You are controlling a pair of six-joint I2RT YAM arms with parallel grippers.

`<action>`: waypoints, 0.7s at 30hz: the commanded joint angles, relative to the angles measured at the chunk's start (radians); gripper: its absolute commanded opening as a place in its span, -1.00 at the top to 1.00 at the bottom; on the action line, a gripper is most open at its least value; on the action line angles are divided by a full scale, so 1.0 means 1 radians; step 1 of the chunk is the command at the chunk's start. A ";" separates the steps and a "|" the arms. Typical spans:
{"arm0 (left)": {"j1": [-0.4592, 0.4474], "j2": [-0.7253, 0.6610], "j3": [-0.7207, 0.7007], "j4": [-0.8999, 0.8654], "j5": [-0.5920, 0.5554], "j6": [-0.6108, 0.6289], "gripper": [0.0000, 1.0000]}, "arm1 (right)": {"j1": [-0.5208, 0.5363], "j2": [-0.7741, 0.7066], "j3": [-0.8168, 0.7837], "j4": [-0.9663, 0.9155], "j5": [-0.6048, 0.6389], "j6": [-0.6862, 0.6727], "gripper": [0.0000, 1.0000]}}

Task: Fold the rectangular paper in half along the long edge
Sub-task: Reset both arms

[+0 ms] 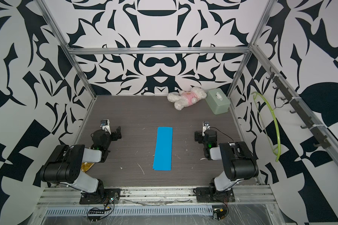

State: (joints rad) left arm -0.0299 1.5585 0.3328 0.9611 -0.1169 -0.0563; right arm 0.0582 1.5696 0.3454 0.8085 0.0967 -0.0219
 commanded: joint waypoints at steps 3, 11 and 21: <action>0.004 -0.013 0.045 -0.078 0.028 0.009 -0.98 | -0.003 -0.012 0.032 0.046 -0.017 0.013 -0.98; 0.004 -0.011 0.051 -0.085 0.034 0.014 -0.98 | -0.006 -0.023 0.027 0.044 -0.017 0.012 -0.98; 0.004 -0.012 0.050 -0.086 0.036 0.016 -0.98 | -0.005 -0.025 0.027 0.044 -0.017 0.012 -0.98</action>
